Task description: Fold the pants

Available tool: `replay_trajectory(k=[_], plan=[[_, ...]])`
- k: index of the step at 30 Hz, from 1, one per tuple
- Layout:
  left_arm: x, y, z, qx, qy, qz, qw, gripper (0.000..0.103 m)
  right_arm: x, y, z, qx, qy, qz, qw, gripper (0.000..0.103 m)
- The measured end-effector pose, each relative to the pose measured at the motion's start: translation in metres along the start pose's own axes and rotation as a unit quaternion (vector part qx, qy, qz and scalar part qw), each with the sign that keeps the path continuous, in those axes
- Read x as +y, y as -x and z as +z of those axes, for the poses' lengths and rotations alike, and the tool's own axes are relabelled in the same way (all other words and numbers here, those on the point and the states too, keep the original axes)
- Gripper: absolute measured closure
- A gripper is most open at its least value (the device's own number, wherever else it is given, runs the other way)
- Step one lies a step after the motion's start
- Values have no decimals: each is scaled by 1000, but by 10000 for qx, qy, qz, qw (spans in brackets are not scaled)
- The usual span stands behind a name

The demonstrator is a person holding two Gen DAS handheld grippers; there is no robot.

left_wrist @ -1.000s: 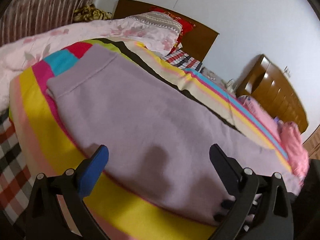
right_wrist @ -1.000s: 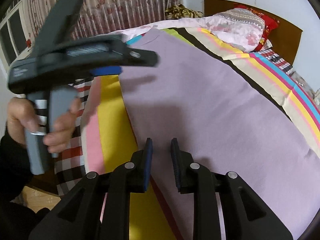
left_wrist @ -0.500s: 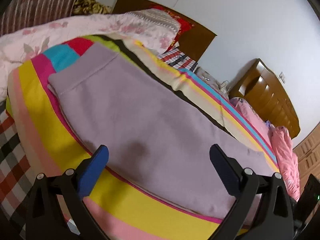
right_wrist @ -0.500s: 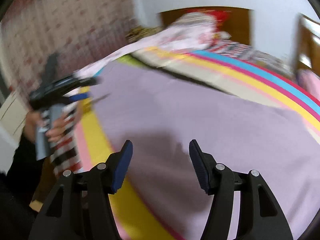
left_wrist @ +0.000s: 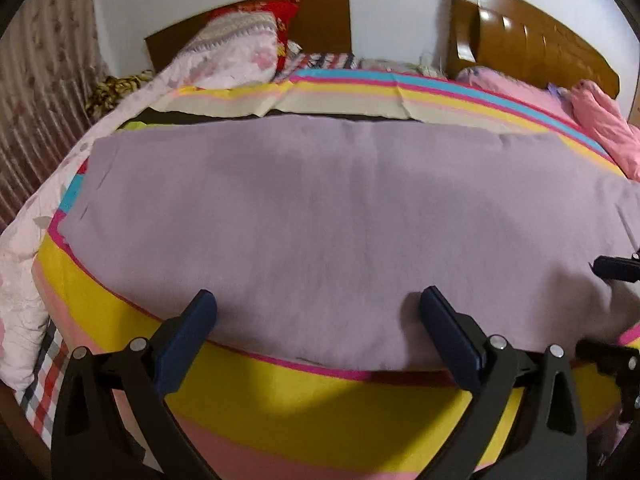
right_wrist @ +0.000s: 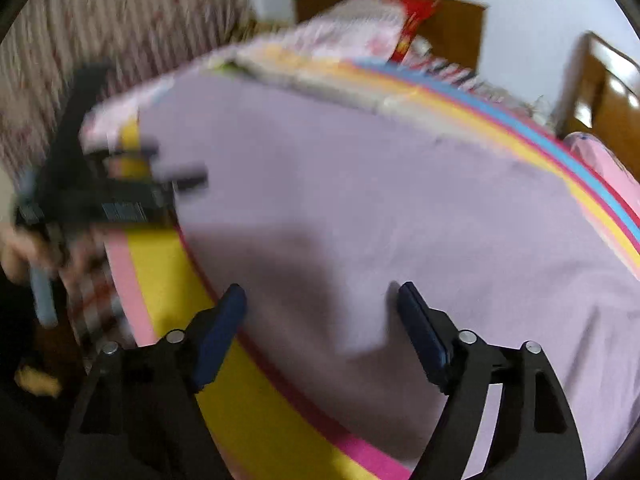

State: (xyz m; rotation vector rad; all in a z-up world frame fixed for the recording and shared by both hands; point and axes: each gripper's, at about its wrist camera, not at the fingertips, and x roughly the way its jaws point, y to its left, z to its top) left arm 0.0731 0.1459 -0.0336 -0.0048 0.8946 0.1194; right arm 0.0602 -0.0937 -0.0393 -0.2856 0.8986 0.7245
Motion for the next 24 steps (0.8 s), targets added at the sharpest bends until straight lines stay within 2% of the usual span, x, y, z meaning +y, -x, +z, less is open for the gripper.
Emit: replay_trajectory(k=[1, 3, 7, 10, 11, 13, 15, 16, 18, 21, 24], plan=[[6, 0, 4, 90, 100, -165, 9998, 2, -4, 2, 1, 44, -58, 120, 9999, 24], [22, 5, 13, -3, 351, -428, 9985, 2, -19, 15, 13, -111, -110, 245, 9996, 24], [40, 2, 46, -228, 758, -492, 9956, 2, -56, 25, 56, -513, 37, 79, 9986, 24], [35, -17, 69, 40, 823, -456, 9956, 2, -84, -3, 93, -436, 226, 107, 9987, 24], [30, -20, 72, 111, 806, -461, 9956, 2, -91, -13, 101, -363, 327, 20, 9988, 27], [22, -22, 76, 119, 738, -551, 9957, 2, -108, -28, 117, -289, 448, 101, 9985, 38], [13, -27, 76, 136, 546, -634, 9964, 2, -133, -44, 128, -175, 492, 584, 9969, 43], [9, -31, 73, 198, 451, -553, 9973, 2, -143, -53, 133, -125, 647, 830, 9944, 47], [7, -36, 69, 257, 443, -492, 9975, 2, -151, -61, 141, -7, 937, 1042, 9901, 51], [9, -35, 66, 177, 579, -657, 9960, 2, -161, -78, 153, 348, 1256, 1324, 9826, 67], [6, -32, 80, -26, 465, -766, 9960, 2, -158, -86, 150, 697, 1720, 1510, 9710, 72]])
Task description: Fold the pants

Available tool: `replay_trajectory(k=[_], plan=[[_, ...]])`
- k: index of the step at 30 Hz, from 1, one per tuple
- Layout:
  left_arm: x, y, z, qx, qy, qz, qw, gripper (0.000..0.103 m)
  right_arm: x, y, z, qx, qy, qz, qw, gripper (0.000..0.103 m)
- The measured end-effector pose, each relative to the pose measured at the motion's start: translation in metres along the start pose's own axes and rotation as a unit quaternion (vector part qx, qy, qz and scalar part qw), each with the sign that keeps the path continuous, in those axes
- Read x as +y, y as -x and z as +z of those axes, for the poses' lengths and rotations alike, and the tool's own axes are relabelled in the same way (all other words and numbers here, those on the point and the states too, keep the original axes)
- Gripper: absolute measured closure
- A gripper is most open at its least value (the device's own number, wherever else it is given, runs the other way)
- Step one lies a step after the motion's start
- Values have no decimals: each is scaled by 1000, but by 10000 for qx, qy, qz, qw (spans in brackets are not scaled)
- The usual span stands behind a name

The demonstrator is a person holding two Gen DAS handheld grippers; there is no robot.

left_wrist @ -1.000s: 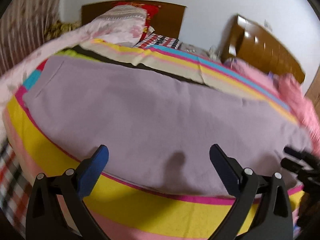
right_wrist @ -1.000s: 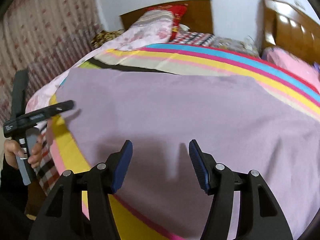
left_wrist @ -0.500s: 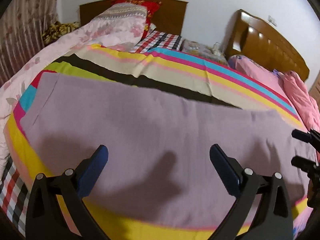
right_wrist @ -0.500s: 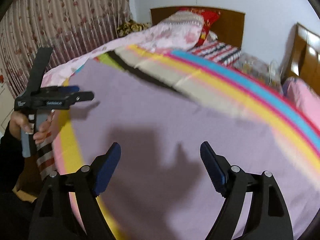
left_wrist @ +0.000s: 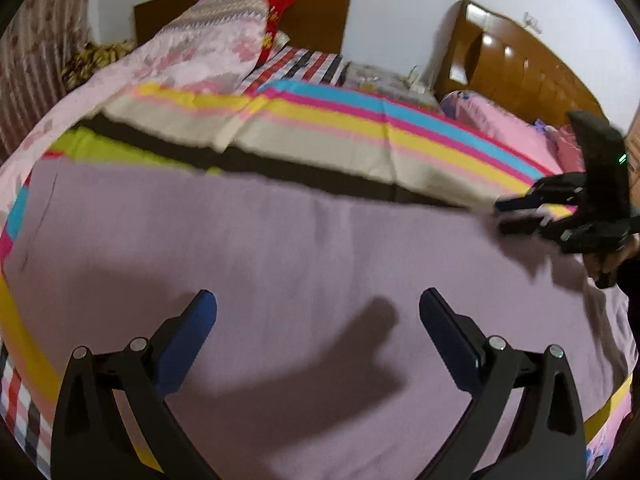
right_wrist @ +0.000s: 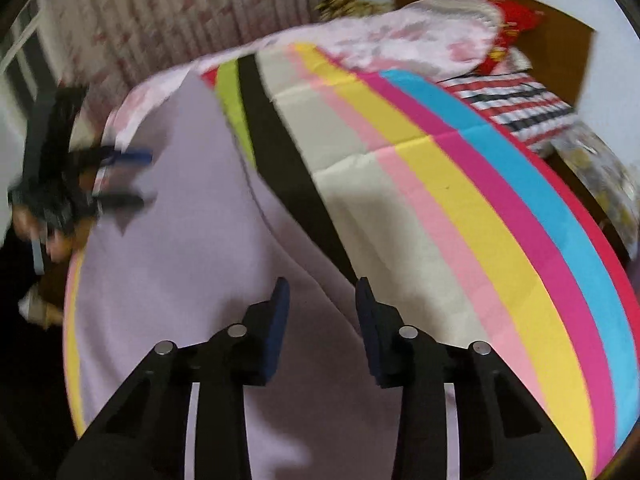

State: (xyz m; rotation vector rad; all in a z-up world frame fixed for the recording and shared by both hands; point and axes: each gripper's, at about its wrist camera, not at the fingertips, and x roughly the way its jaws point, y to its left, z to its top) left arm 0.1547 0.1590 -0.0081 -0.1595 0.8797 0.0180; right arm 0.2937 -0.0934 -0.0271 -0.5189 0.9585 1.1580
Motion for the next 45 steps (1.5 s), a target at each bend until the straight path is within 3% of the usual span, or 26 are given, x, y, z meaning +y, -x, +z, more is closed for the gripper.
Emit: replay_trajectory(k=[6, 10, 14, 17, 19, 22, 23, 24, 25, 29, 33, 35, 37, 38, 40, 41, 44, 45], plan=[[-24, -12, 43, -195, -374, -150, 9990, 2, 6, -2, -6, 75, 307, 271, 9991, 73], [-36, -30, 50, -70, -306, -324, 9990, 2, 24, 12, -7, -154, 842, -412, 9955, 98], [-46, -44, 42, 129, -492, -285, 9983, 2, 25, 27, 0, -513, 869, -779, 9918, 99], [-48, -53, 39, 231, -457, -138, 9986, 2, 18, 11, -2, -415, 733, -1074, 9906, 99], [-46, -54, 37, 282, -397, -138, 9987, 2, 14, -3, -5, -142, 599, -886, 9942, 99], [-41, -57, 28, 445, -476, 56, 9979, 2, 4, -1, -5, -43, 257, -580, 9980, 93], [-37, -60, 24, 510, -497, 100, 9974, 2, -1, 3, -3, -75, 128, -649, 9978, 90], [-34, -58, 20, 478, -511, 101, 9975, 2, -6, 8, 2, -150, -38, -754, 9970, 65], [-30, -52, 16, 367, -489, 100, 9981, 2, -7, 12, 4, -233, -140, -819, 9963, 49], [-12, -30, 10, 43, -114, -87, 9999, 2, 19, 25, 26, -824, -32, -427, 9957, 49], [8, -26, 3, 131, 188, -26, 9997, 2, 55, -7, 49, -694, 306, 102, 9971, 50], [17, -25, -4, 141, 269, -2, 9995, 2, 70, -34, 54, -424, 517, 368, 9971, 50], [22, -19, -9, 76, 239, -60, 9997, 2, 70, -55, 52, -210, 696, 222, 9971, 55], [25, -15, -11, 76, 246, -12, 9997, 2, 67, -51, 50, -353, 685, 297, 9966, 56], [36, -9, -13, 18, 363, 29, 9993, 2, 51, -44, 49, -382, 171, 368, 9984, 69], [41, -6, -13, -15, 428, 35, 9991, 2, 48, -38, 47, -417, -12, 226, 9989, 69], [63, 0, -13, -107, 703, 124, 9974, 2, 50, -18, 35, -606, -259, -437, 9969, 60], [71, -1, -13, -103, 811, 147, 9965, 2, 46, -11, 27, -668, -431, -570, 9952, 45]])
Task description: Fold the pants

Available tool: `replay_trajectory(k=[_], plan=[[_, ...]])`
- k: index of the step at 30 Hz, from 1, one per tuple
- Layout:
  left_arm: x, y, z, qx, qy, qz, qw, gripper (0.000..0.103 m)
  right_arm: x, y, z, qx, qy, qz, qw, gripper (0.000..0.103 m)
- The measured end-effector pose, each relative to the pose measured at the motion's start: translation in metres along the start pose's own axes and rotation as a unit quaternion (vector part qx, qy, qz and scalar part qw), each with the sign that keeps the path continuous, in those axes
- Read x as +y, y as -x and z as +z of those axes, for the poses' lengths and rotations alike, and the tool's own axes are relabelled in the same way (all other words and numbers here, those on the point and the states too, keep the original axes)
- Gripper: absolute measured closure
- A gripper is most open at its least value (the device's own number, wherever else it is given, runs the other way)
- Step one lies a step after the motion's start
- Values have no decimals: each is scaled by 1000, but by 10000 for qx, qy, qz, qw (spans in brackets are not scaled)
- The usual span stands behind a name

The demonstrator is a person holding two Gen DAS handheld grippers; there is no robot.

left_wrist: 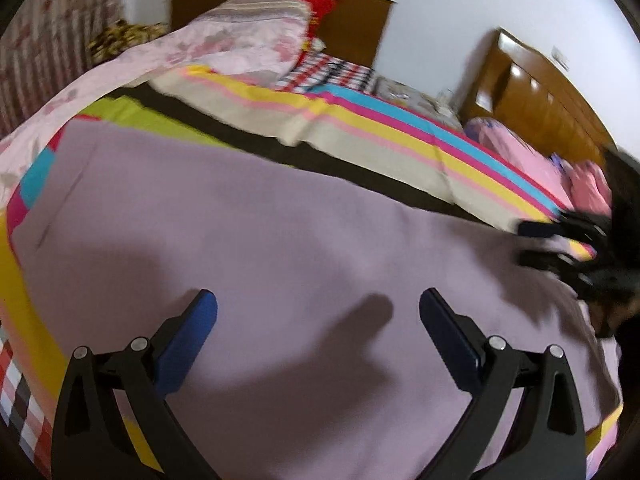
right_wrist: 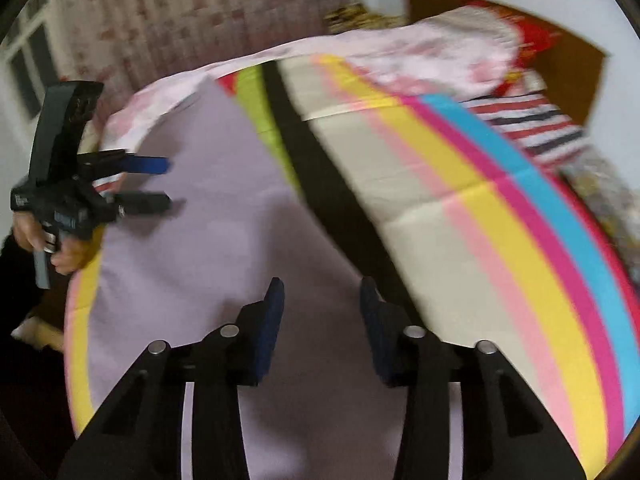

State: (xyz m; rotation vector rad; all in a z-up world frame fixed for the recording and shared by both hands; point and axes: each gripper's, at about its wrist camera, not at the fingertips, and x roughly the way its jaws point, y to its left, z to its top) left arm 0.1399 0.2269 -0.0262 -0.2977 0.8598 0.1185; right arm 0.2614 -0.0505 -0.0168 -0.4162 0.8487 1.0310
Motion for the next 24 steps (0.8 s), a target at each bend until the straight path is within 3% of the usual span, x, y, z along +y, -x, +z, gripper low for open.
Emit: replay_trajectory(k=[1, 2, 4, 7, 9, 13, 16, 19, 24], plan=[[10, -3, 0, 32, 140, -25, 9999, 2, -5, 5, -9, -8, -153, -216, 9996, 23], [16, -5, 0, 50, 200, -88, 9997, 2, -11, 7, -21, 61, -307, -476, 9984, 19], [18, -8, 0, 52, 82, -108, 9999, 2, -28, -1, -41, 348, -690, -747, 9942, 19], [13, -3, 3, 29, -9, -24, 10000, 2, -45, 27, -54, 54, -1440, -753, 9867, 22], [16, 6, 10, -101, 15, -264, 9996, 2, -46, 44, -55, -76, -1655, -1033, 9807, 19], [41, 20, 35, -441, 93, 504, 9977, 2, -39, 62, -51, -474, -1761, -936, 9788, 19], [72, 23, 36, -460, 816, 378, 9949, 2, -11, 42, -14, -671, -1314, -596, 9873, 23], [87, 25, 19, -538, 1240, 667, 9886, 2, 30, 9, 38, -729, -420, -192, 9963, 28], [99, 35, -2, -661, 1405, 623, 9859, 2, 93, -72, 124, -402, 596, 734, 9947, 42]])
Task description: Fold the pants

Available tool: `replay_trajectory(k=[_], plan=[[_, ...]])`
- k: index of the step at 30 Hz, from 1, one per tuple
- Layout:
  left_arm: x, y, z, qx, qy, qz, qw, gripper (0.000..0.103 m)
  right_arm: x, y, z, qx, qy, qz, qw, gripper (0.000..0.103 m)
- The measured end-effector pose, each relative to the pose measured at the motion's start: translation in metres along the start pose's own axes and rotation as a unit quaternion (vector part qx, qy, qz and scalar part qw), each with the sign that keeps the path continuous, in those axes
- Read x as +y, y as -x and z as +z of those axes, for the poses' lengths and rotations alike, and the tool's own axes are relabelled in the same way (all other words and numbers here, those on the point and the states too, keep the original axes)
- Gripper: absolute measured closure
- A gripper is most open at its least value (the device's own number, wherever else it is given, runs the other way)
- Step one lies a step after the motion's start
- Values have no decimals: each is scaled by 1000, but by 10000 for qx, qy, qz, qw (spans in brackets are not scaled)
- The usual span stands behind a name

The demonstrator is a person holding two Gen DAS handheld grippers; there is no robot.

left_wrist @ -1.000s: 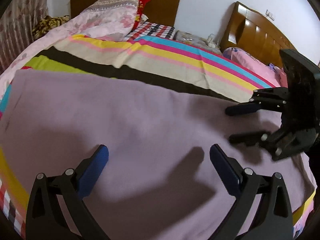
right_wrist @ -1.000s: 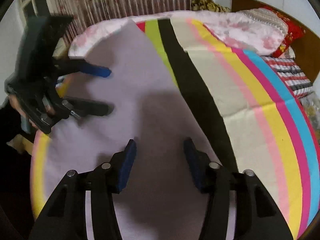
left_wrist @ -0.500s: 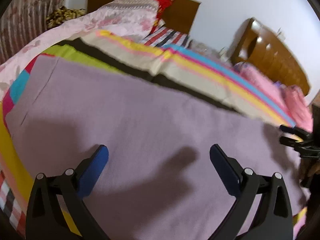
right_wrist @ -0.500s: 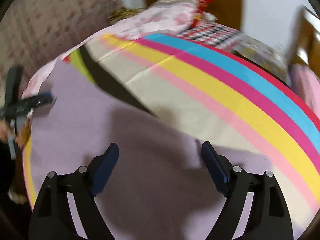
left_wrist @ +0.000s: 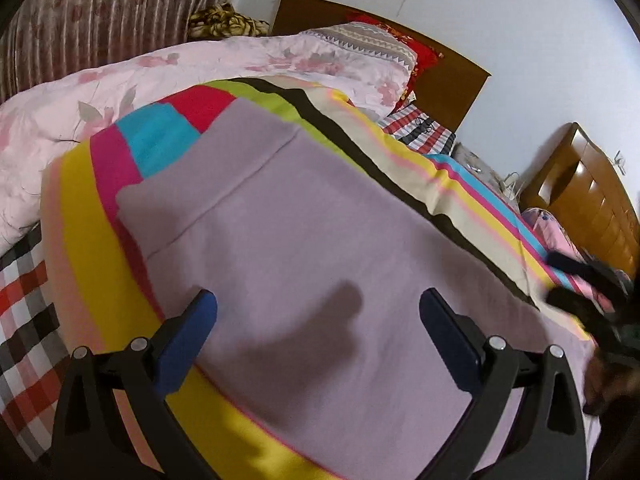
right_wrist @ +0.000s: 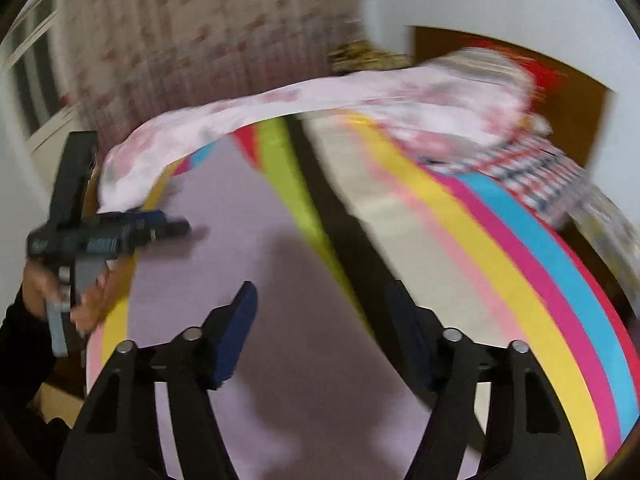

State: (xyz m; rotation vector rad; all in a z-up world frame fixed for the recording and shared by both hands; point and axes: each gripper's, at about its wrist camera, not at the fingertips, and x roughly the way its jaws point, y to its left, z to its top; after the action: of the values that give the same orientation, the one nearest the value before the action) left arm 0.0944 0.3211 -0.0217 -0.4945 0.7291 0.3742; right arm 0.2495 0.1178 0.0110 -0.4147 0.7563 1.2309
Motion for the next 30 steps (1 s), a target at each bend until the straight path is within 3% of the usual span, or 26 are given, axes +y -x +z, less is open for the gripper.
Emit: replay_trajectory(k=[2, 5, 8, 10, 14, 17, 19, 22, 23, 25, 27, 30], plan=[[5, -1, 0, -7, -90, 114, 9999, 2, 15, -33, 25, 128, 98, 668, 9976, 42], [19, -3, 3, -22, 4, 197, 9998, 2, 28, -85, 52, 484, 362, 899, 9941, 42], [29, -14, 3, 165, 90, 81, 9998, 2, 18, -117, 53, 766, 213, 889, 9929, 43], [30, -12, 4, 97, 74, 17, 9999, 2, 10, -111, 51, 640, 4, 1013, 9928, 46], [33, -7, 3, -49, 217, -133, 9997, 2, 9, -94, 55, 260, -218, 834, 9959, 43], [40, -14, 6, 65, 488, -194, 9986, 2, 1, -113, 56, 587, -426, 809, 9941, 41], [32, -18, 7, 212, 290, 10, 9994, 2, -7, -124, 55, 782, -670, 702, 9922, 42], [14, 0, 4, 72, -54, 435, 9990, 2, -10, -92, 53, 561, -914, 66, 9942, 42], [8, 8, 2, -43, -128, 424, 9990, 2, -10, -67, 47, 279, -922, -81, 9953, 41], [-11, 25, -6, -155, -338, 210, 9991, 2, -14, -10, 22, -180, -1010, -457, 9937, 14], [-34, 35, -15, -68, -563, -151, 9983, 2, -21, 36, -10, -337, -1118, -859, 9894, 13], [-84, 50, -38, 61, -1158, -790, 9901, 2, -46, 95, -70, -146, -1665, -1354, 9766, 13]])
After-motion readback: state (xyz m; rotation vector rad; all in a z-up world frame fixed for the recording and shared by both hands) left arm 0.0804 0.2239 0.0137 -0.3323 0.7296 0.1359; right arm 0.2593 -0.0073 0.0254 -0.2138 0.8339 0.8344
